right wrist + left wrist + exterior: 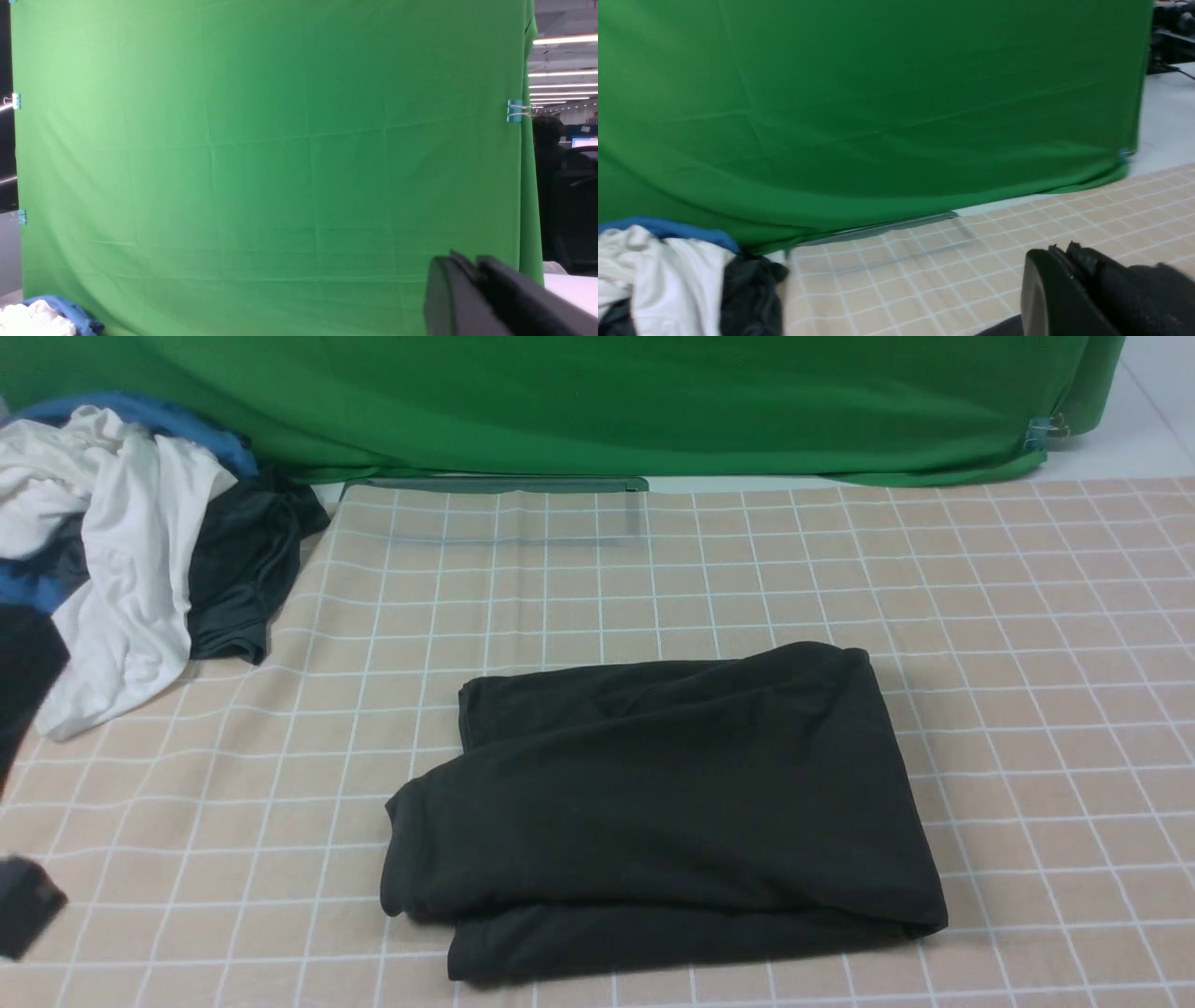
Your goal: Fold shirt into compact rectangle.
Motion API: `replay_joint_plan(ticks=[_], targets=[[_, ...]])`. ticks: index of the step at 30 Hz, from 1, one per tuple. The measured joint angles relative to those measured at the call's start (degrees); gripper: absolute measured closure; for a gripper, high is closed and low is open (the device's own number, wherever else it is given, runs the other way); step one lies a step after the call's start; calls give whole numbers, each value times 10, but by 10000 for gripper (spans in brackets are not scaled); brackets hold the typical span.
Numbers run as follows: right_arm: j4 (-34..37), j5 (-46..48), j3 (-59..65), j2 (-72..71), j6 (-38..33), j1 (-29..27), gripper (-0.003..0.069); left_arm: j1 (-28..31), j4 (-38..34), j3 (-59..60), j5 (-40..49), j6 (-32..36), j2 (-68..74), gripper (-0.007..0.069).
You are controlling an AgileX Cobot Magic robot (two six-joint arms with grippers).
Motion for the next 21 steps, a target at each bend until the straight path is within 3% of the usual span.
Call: replay_joint_plan(ticks=[6, 11, 21], targets=[[0, 0, 0, 0, 0, 0, 540, 89, 8, 155, -28, -2, -114, 606], [0, 0, 0, 0, 0, 0, 527, 140, -8, 217, -28, -5, -163, 606], [0, 0, 0, 0, 0, 0, 515, 152, -26, 222, 28, -6, -168, 606]])
